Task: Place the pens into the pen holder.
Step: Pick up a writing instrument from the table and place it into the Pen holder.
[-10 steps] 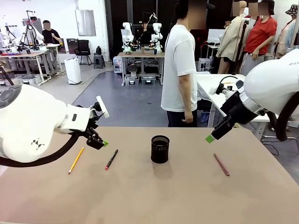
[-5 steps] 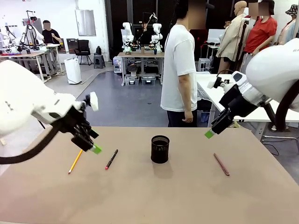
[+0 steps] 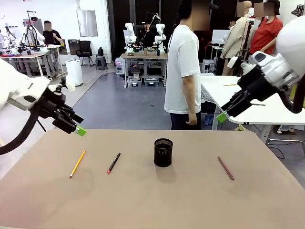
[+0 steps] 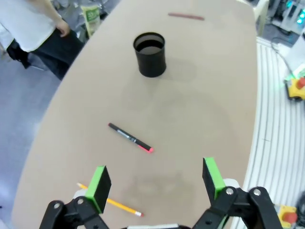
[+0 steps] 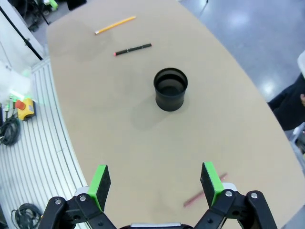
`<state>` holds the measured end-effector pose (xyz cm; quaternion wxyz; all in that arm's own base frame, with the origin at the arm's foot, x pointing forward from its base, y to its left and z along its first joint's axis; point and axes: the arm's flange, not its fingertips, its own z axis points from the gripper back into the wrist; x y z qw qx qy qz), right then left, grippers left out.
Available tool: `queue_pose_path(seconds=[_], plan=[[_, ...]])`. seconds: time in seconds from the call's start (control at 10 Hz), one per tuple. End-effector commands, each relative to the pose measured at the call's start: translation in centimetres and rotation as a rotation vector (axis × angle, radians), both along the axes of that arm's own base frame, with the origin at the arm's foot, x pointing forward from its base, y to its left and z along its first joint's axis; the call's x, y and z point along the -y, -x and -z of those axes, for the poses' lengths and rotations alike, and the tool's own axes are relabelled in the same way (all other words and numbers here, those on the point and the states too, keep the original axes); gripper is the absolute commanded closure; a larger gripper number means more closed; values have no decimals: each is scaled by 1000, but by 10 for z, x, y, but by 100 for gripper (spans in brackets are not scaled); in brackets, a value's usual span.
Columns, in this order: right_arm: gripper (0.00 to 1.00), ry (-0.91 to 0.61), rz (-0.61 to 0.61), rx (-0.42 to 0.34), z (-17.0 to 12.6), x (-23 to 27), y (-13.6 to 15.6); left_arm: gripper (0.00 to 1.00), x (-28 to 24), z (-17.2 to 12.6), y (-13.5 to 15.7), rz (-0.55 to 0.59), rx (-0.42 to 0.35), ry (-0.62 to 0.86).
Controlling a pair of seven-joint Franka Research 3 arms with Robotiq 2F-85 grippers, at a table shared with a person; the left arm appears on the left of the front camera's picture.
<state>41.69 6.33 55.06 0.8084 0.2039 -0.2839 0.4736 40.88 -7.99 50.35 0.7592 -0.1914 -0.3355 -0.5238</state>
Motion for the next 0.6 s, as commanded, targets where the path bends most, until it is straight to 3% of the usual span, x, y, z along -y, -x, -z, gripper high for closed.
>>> queue_pose_path(seconds=[0.0, 0.5], plan=[[0, -24, -37, 20, -4, 20, -5, 0, -13, -2, -2, -13, 25, 47], [0, -64, -27, 55, -3, 58, -9, 0, -36, -2, -8, -49, 46, 86]])
